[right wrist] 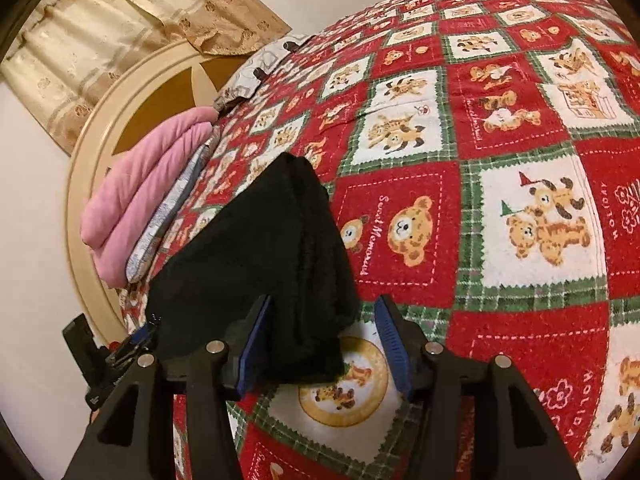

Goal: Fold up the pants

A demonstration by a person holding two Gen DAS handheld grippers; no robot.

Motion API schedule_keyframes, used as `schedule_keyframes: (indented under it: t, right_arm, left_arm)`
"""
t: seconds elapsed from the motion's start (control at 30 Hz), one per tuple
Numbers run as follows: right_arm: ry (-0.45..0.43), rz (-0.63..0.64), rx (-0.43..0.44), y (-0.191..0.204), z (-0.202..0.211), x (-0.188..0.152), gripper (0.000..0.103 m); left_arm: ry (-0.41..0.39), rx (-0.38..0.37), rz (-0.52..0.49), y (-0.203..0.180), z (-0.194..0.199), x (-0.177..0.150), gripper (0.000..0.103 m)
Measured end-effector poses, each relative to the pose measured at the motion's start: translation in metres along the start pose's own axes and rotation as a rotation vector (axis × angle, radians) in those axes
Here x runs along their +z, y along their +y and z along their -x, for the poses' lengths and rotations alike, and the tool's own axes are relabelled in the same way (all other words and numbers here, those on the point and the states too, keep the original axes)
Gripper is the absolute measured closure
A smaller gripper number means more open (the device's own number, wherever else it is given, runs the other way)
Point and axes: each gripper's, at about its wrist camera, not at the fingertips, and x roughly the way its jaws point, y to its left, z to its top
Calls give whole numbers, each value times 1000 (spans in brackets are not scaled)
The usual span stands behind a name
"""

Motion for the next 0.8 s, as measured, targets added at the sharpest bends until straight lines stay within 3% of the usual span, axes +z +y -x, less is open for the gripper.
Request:
schedule_keyframes:
  t: [0.1, 0.43, 0.6, 0.67, 0.8]
  right_arm:
    - [-43, 18, -74, 5, 12, -4, 38]
    - [-65, 105, -253, 32, 34, -10, 38]
    - [-127, 304, -422, 96, 65, -46, 38]
    - [-159, 368, -438, 121, 79, -66, 38]
    - [-269, 468, -409, 174, 115, -113, 38]
  left_arm:
    - [5, 0, -13, -3, 6, 0, 27]
    - [-2, -4, -50, -9, 35, -4, 27]
    - [-50, -12, -78, -18, 78, -4, 27]
    - [-88, -14, -91, -25, 104, -7, 27]
    - [-157, -37, -96, -33, 148, -18, 13]
